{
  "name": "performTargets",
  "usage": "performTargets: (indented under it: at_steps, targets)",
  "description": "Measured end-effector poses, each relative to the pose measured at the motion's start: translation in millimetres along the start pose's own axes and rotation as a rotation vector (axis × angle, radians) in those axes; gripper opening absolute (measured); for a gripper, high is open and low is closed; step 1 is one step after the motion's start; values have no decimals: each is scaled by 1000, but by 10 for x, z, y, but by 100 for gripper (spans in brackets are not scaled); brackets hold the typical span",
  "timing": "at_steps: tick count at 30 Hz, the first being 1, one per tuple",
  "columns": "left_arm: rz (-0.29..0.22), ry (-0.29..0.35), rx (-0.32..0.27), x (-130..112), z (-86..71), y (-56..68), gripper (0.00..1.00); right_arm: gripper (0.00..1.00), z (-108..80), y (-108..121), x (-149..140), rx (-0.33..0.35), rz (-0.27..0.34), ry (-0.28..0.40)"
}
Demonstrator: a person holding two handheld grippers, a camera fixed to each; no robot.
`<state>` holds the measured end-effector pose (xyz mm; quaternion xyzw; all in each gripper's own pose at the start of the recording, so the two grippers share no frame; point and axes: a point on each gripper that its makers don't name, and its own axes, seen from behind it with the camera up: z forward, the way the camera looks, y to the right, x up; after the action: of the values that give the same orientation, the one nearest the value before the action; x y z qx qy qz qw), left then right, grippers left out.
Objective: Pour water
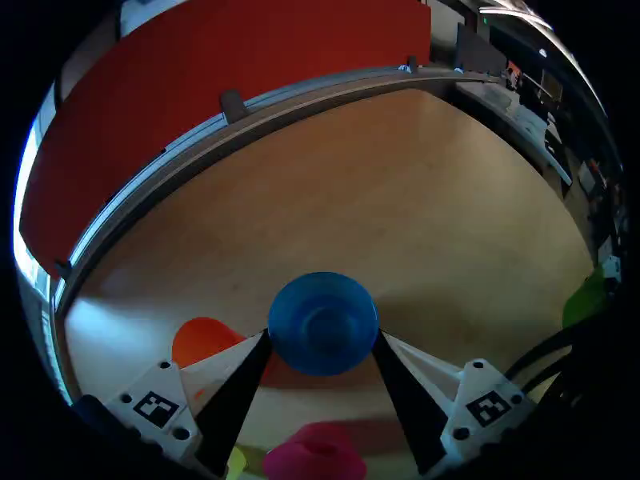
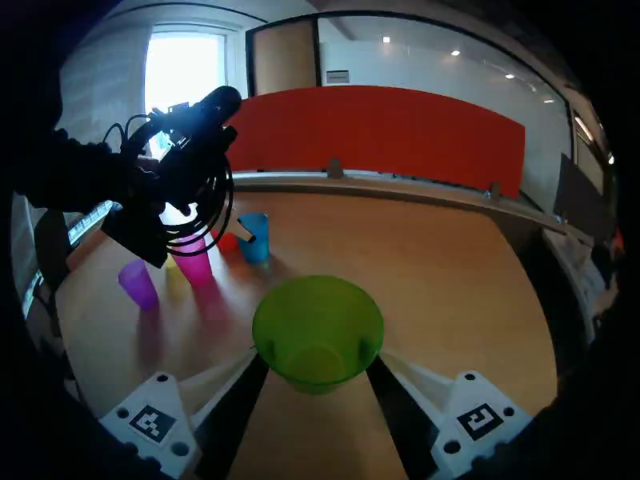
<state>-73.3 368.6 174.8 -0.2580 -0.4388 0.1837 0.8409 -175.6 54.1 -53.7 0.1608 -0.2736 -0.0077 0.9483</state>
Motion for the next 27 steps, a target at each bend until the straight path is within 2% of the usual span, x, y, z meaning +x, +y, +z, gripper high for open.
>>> performTargets:
  at_steps: [9, 18, 27]
  targets:
    - [14, -1, 12, -17, 86, -5, 90, 85, -1, -2, -19, 3, -2, -2]
    - [-8, 30, 7, 16, 100, -6, 89, 85, -44, -6, -44, 1, -1, -5]
    - [45, 56, 25, 20, 108, 8, 86, 85, -72, -12, -52, 1, -2, -4]
